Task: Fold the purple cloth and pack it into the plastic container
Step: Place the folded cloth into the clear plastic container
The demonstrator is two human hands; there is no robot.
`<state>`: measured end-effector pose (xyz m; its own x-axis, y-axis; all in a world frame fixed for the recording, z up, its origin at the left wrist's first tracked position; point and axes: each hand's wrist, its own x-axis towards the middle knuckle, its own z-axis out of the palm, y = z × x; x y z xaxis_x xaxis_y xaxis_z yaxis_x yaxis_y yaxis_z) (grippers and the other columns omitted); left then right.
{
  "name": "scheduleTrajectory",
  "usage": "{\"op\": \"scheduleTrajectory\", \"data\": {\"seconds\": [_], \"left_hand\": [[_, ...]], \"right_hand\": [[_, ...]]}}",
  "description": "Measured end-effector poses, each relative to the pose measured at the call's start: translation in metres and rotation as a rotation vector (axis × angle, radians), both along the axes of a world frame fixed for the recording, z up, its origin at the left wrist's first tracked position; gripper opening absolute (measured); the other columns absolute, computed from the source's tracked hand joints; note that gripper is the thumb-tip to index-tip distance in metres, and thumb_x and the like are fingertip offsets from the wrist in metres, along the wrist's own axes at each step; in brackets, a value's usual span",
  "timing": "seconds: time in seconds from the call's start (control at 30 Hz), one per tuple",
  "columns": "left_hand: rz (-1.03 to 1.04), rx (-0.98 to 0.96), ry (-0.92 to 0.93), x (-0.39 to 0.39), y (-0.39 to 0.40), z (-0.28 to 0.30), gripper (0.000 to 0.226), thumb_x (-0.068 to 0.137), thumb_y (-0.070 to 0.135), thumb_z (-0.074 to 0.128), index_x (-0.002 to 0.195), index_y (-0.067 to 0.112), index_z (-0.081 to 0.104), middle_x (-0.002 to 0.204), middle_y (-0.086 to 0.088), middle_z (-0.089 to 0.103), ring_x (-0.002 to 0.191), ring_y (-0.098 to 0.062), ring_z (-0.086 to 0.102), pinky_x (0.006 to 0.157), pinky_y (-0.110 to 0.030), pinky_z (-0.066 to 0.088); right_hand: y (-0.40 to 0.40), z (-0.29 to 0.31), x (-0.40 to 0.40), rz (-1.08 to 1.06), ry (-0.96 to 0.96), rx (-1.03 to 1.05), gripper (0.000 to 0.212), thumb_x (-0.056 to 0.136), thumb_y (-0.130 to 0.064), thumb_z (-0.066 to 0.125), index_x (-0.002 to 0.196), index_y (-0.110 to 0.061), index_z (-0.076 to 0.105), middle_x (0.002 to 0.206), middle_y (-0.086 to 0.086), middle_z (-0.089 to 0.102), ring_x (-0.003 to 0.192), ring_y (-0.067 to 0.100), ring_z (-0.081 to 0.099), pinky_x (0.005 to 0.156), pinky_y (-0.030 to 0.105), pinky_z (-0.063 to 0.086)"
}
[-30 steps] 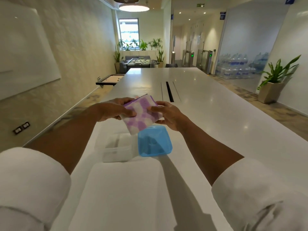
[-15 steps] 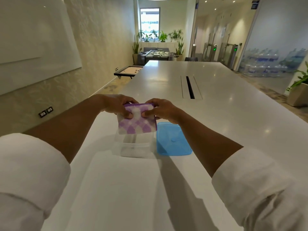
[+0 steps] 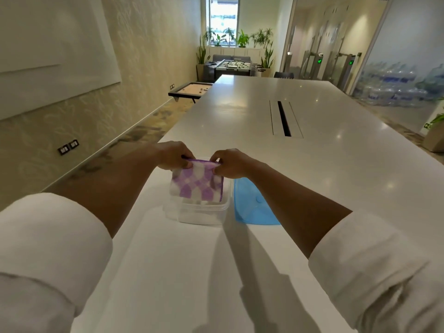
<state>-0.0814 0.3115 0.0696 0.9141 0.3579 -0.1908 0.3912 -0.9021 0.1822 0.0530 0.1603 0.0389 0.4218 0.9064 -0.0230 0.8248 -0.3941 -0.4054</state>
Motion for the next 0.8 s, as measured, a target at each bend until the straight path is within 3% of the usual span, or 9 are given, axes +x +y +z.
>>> {"op": "scheduleTrajectory", "data": {"seconds": [0.07,0.23,0.3,0.4,0.5,0.57,0.8], "left_hand": [[-0.006,0.057,0.019,0.004,-0.002,-0.007,0.029,0.096,0.028,0.052,0.119,0.028,0.069,0.099,0.002,0.066,0.092,-0.020,0.059,0.076,-0.030,0.046],[-0.036,0.075,0.072,0.017,-0.003,-0.023,0.026,0.092,0.029,0.055,0.112,0.030,0.072,0.101,-0.002,0.072,0.092,-0.023,0.063,0.082,-0.033,0.052],[-0.054,0.067,0.071,0.020,-0.004,-0.028,0.025,0.092,0.027,0.057,0.111,0.028,0.073,0.101,-0.001,0.073,0.091,-0.022,0.064,0.080,-0.031,0.051],[-0.055,0.045,0.098,0.025,-0.004,-0.034,0.022,0.090,0.025,0.062,0.108,0.027,0.075,0.095,0.001,0.075,0.086,-0.018,0.065,0.081,-0.029,0.051],[-0.053,0.044,0.142,0.027,-0.005,-0.041,0.022,0.089,0.025,0.064,0.109,0.024,0.074,0.089,0.001,0.073,0.082,-0.017,0.063,0.081,-0.030,0.051],[-0.050,0.074,0.153,0.029,-0.006,-0.046,0.023,0.088,0.025,0.066,0.110,0.023,0.074,0.097,0.000,0.073,0.087,-0.019,0.063,0.083,-0.032,0.051],[-0.014,0.242,0.124,0.036,-0.012,-0.056,0.034,0.072,0.033,0.082,0.105,0.033,0.075,0.105,0.006,0.068,0.095,-0.017,0.066,0.078,-0.028,0.054]], "right_hand": [[0.002,0.000,-0.004,0.020,-0.082,-0.079,0.037,0.087,-0.017,0.052,0.122,-0.016,0.064,0.121,0.011,0.064,0.102,0.024,0.056,0.079,0.030,0.047],[0.006,-0.004,-0.006,0.025,-0.227,-0.244,0.037,0.088,-0.017,0.046,0.116,-0.008,0.068,0.116,0.013,0.067,0.107,0.031,0.058,0.090,0.039,0.053],[0.009,-0.008,-0.002,0.017,-0.253,-0.302,0.032,0.090,-0.022,0.048,0.109,-0.008,0.068,0.112,0.011,0.067,0.101,0.028,0.060,0.088,0.038,0.054],[0.012,-0.016,0.002,0.011,-0.323,-0.346,0.017,0.091,-0.027,0.050,0.085,-0.015,0.060,0.105,0.010,0.065,0.091,0.027,0.058,0.071,0.033,0.049],[0.013,-0.023,0.002,0.007,-0.374,-0.341,0.021,0.090,-0.030,0.053,0.096,-0.015,0.066,0.104,0.007,0.064,0.098,0.027,0.058,0.067,0.032,0.042],[0.013,-0.029,0.001,0.016,-0.387,-0.322,0.027,0.088,-0.029,0.055,0.107,-0.018,0.070,0.107,0.005,0.065,0.102,0.026,0.058,0.070,0.031,0.042],[0.021,-0.038,0.000,0.039,-0.445,-0.274,0.030,0.084,-0.023,0.061,0.112,-0.026,0.070,0.115,0.000,0.065,0.112,0.022,0.051,0.076,0.033,0.036]]}}
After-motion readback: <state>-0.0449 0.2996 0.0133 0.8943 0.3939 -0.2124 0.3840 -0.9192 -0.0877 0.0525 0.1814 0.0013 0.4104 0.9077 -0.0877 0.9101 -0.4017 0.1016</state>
